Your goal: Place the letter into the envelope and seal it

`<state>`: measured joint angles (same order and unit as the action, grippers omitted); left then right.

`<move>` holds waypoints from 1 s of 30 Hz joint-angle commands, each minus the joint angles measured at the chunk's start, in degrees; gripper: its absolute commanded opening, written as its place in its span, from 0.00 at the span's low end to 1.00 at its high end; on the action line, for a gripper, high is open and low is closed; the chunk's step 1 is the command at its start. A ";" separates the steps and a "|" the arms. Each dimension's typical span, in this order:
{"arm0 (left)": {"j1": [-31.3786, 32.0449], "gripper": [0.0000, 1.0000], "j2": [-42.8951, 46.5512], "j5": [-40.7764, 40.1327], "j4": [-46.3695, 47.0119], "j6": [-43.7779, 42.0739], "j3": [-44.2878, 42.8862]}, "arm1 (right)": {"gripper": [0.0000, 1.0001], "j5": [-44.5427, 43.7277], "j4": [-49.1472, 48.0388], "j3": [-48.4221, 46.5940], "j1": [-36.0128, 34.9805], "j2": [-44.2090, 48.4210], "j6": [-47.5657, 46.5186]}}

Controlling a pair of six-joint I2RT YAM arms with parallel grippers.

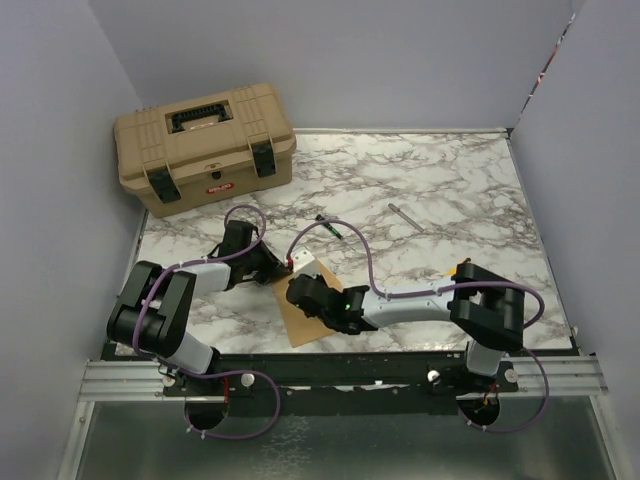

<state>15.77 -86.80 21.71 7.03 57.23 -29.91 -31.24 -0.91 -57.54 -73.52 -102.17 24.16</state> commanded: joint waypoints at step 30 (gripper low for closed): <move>-0.21 0.00 -2.77 -7.32 -5.62 -3.21 2.84 | 0.00 -0.32 18.36 -9.35 1.58 -7.13 6.70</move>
<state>15.77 -86.96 21.71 7.49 57.14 -29.82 -30.04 16.43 -67.18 -73.19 -104.88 30.17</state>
